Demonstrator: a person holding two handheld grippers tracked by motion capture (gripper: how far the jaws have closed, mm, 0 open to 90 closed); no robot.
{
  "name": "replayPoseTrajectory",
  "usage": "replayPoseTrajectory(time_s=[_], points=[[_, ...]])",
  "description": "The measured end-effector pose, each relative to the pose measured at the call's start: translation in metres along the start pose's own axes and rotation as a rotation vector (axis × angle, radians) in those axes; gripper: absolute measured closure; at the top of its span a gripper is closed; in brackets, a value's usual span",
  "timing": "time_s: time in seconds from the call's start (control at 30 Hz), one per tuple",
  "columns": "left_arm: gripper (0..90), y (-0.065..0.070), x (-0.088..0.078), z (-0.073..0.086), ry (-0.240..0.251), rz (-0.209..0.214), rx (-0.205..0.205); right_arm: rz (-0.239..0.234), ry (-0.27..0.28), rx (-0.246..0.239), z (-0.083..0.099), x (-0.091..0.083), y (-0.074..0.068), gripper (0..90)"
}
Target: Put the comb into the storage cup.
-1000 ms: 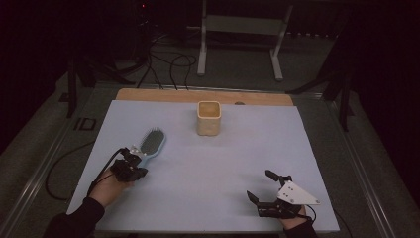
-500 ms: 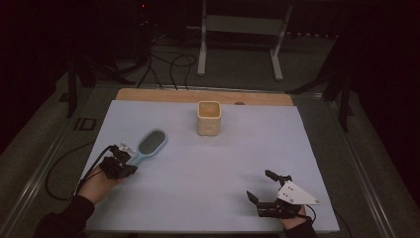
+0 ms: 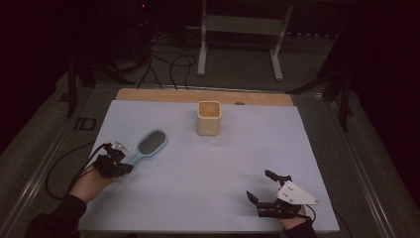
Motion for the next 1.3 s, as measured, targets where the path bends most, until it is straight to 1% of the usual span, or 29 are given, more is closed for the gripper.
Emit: replayPoseTrajectory(time_s=[0.03, 0.13, 0.2, 0.27, 0.3, 0.33, 0.37, 0.43, 0.5, 0.57, 0.63, 0.73, 0.8, 0.83, 0.87, 0.9, 0.93, 0.97, 1.0, 1.03, 1.1, 1.2, 1.23, 1.27, 1.3], points=[[84.0, 0.000, -0.001, -0.001, -0.004, 0.004, 0.002, 0.000, 0.000, 0.000, 0.000, 0.000, 0.000, 10.0], [80.3, -0.001, -0.005, -0.003, -0.023, 0.009, 0.010, 0.000, -0.002, 0.001, 0.000, 0.000, 0.000, 10.0], [78.0, -0.001, -0.007, -0.005, -0.023, 0.001, 0.013, 0.000, -0.001, 0.000, 0.000, 0.000, 0.000, 10.0], [73.4, -0.002, -0.008, -0.007, -0.026, 0.014, 0.009, 0.000, -0.001, 0.002, 0.000, 0.000, 0.000, 10.0], [69.6, -0.002, -0.009, -0.009, -0.028, 0.019, 0.007, 0.000, 0.000, 0.001, 0.000, 0.000, 0.000, 10.1], [67.6, -0.002, -0.009, -0.009, -0.038, 0.022, 0.015, 0.000, -0.001, 0.002, 0.000, 0.000, 0.000, 10.1], [65.0, -0.002, -0.009, -0.010, -0.047, 0.019, 0.020, -0.001, -0.001, 0.002, 0.000, 0.000, 0.000, 10.0], [57.2, -0.003, -0.009, -0.012, -0.061, 0.009, 0.015, -0.001, -0.001, 0.002, 0.000, 0.000, 0.000, 10.1], [49.6, -0.005, -0.009, -0.014, -0.078, 0.006, 0.007, -0.001, 0.000, 0.002, 0.000, 0.000, 0.000, 10.1], [42.1, -0.006, -0.009, -0.015, -0.086, -0.001, 0.015, -0.001, 0.000, 0.002, 0.000, 0.000, 0.000, 10.0], [38.0, -0.008, -0.009, -0.017, -0.093, -0.005, 0.003, -0.001, -0.001, 0.004, 0.000, 0.000, 0.000, 10.0], [31.6, -0.011, -0.009, -0.019, -0.101, -0.016, 0.002, -0.002, 0.000, 0.004, 0.000, 0.000, 0.000, 10.0], [25.8, -0.012, -0.008, -0.020, -0.116, -0.019, 0.009, -0.003, 0.001, 0.006, 0.000, 0.000, 0.000, 10.1], [21.3, -0.013, -0.008, -0.021, -0.117, -0.021, 0.002, -0.002, 0.000, 0.007, 0.000, 0.000, 0.000, 10.0], [19.1, -0.014, -0.008, -0.021, -0.120, -0.025, -0.001, -0.002, 0.000, 0.007, 0.000, 0.000, 0.000, 10.1], [15.5, -0.014, -0.008, -0.021, -0.120, -0.025, -0.001, -0.002, 0.000, 0.007, 0.000, 0.000, 0.000, 10.1], [15.5, -0.017, -0.008, -0.023, -0.124, -0.011, -0.005, -0.001, 0.000, 0.006, 0.000, 0.000, 0.000, 10.1], [10.4, -0.017, -0.008, -0.023, -0.127, 0.004, -0.010, -0.001, -0.001, 0.008, 0.000, 0.000, 0.000, 10.0], [6.4, -0.018, -0.007, -0.024, -0.129, 0.002, -0.006, -0.001, -0.002, 0.008, 0.000, 0.000, 0.000, 10.1], [6.4, -0.019, -0.007, -0.025, -0.132, 0.004, -0.006, -0.001, -0.002, 0.009, 0.000, 0.000, 0.000, 10.0], [3.0, -0.020, -0.006, -0.027, -0.140, 0.008, -0.005, -0.001, -0.003, 0.013, 0.001, 0.001, 0.000, 10.1], [1.2, -0.022, -0.003, -0.030, -0.148, -0.007, -0.011, -0.002, -0.003, 0.012, 0.001, 0.001, 0.000, 10.0], [0.1, -0.023, -0.002, -0.031, -0.148, -0.010, -0.017, -0.002, -0.003, 0.012, 0.001, 0.001, 0.000, 10.1], [0.0, -0.024, -0.001, -0.033, -0.149, -0.002, -0.017, -0.003, -0.003, 0.012, 0.001, 0.001, 0.000, 10.1], [0.0, -0.025, 0.000, -0.034, -0.150, -0.008, -0.021, -0.003, -0.003, 0.013, 0.001, 0.001, 0.000, 10.1]])
Point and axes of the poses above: each handheld gripper's, and its own axes: x roughly forward along the jaws, z roughly out of its underside, y roughly to its right, the point moved 3 cm from there along x, roughly forward along the jaws, and after that the axes turned 2 degrees about x, right-handed, at the moved point
